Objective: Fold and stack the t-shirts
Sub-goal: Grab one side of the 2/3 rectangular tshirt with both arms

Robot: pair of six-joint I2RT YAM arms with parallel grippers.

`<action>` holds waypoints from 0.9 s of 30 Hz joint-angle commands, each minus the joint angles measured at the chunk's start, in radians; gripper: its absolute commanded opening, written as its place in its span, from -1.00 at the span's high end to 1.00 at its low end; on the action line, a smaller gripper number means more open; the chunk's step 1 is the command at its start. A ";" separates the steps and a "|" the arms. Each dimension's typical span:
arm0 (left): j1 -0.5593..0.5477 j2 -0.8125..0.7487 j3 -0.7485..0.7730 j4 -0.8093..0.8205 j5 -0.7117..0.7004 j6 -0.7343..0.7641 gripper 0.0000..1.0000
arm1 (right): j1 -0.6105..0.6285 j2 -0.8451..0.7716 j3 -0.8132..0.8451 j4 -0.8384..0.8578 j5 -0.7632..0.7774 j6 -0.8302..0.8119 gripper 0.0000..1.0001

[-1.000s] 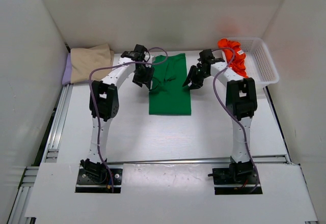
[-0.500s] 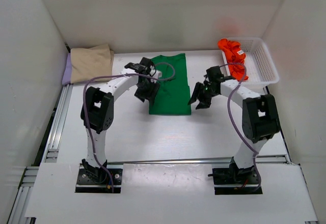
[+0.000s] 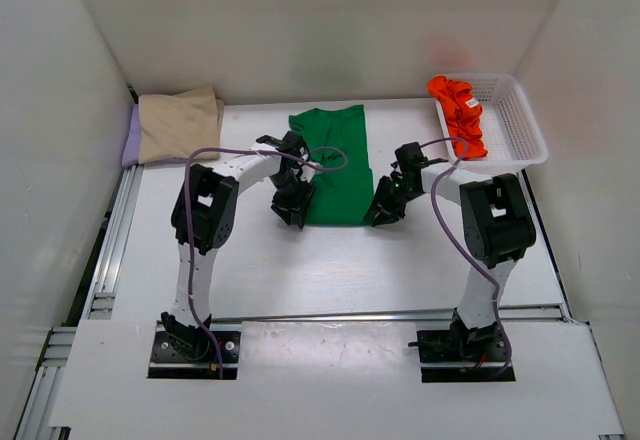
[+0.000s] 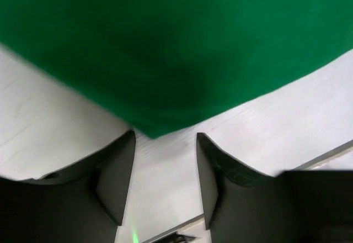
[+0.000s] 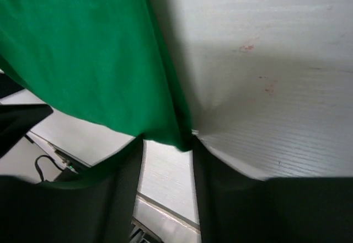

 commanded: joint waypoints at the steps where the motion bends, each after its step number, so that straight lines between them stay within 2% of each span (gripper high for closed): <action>1: -0.012 0.037 0.047 0.027 0.059 0.005 -0.04 | -0.002 0.029 0.007 0.027 -0.007 0.008 0.25; 3: -0.012 0.056 0.079 0.016 0.025 0.005 0.17 | -0.002 0.057 0.024 0.027 0.002 0.017 0.30; 4: -0.012 0.069 0.104 0.016 0.013 0.005 0.45 | -0.002 0.057 0.036 0.036 0.002 0.017 0.38; 6: -0.012 0.079 0.113 0.016 -0.009 0.005 0.73 | -0.002 0.066 0.048 0.036 0.016 0.028 0.59; 7: -0.012 0.079 0.113 0.016 -0.018 0.005 0.80 | -0.002 0.066 0.059 0.036 0.016 0.028 0.81; 10: -0.012 0.054 0.095 0.016 -0.018 0.005 0.80 | -0.012 0.054 0.059 0.036 0.016 0.028 0.99; 13: -0.012 -0.034 0.038 0.007 -0.073 0.005 0.80 | -0.012 -0.015 0.026 -0.003 0.003 0.015 0.99; 17: -0.012 -0.183 -0.103 -0.053 -0.122 0.005 0.80 | -0.012 -0.206 -0.055 -0.099 -0.007 -0.026 0.99; 19: -0.021 -0.249 -0.126 -0.160 -0.131 0.005 0.80 | -0.012 -0.282 -0.097 -0.157 -0.018 -0.035 0.99; 24: -0.115 -0.433 -0.264 -0.310 -0.202 0.005 0.80 | 0.080 -0.552 -0.211 -0.282 -0.009 0.000 0.99; 27: -0.181 -0.552 -0.313 -0.413 -0.265 0.005 0.80 | 0.146 -0.696 -0.246 -0.371 -0.009 0.076 0.99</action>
